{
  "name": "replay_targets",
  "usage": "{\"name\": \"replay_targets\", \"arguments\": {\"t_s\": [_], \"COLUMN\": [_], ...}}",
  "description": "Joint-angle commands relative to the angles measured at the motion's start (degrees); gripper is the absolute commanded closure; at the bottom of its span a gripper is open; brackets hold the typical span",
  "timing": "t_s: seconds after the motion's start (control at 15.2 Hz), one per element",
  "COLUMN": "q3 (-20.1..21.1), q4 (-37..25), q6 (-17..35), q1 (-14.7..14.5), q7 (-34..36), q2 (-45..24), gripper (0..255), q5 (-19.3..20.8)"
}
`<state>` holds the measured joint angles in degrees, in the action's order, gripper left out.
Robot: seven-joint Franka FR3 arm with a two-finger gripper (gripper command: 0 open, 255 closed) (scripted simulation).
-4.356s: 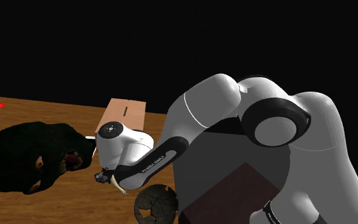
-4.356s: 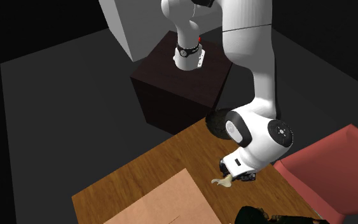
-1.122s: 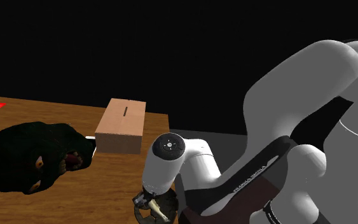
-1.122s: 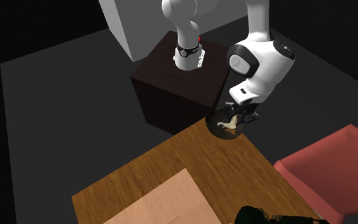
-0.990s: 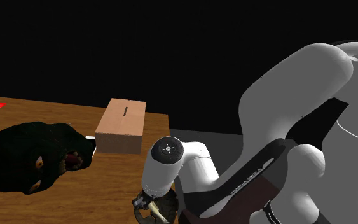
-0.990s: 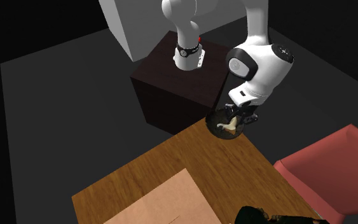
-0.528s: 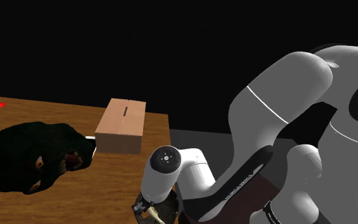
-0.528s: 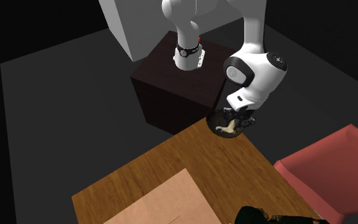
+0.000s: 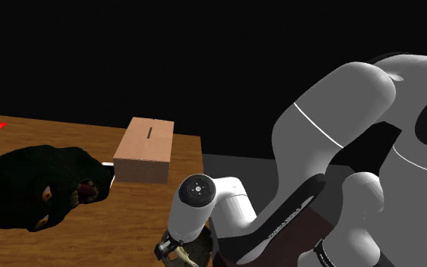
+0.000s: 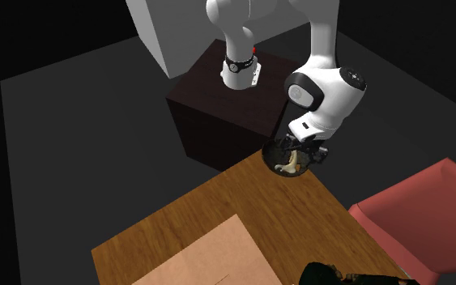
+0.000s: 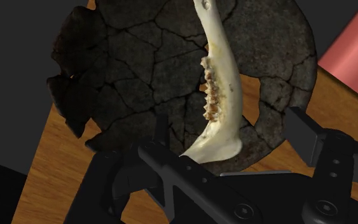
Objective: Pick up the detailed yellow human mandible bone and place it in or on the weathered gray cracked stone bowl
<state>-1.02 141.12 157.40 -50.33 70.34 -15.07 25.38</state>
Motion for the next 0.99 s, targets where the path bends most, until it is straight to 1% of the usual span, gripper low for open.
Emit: {"name": "replay_targets", "arguments": {"t_s": [0.0,0.13,0.4,0.92], "q3": [0.0,0.0,2.35,2.29], "q4": [0.0,0.0,1.09,1.09], "q6": [0.0,0.0,-6.65,-6.65], "q1": [0.0,0.0,0.38,0.31], "q7": [0.0,0.0,-3.34,-3.35], "q2": [0.0,0.0,7.78,7.78], "gripper": [0,0,0,0], "q5": [0.0,0.0,-4.53,-4.54]}}
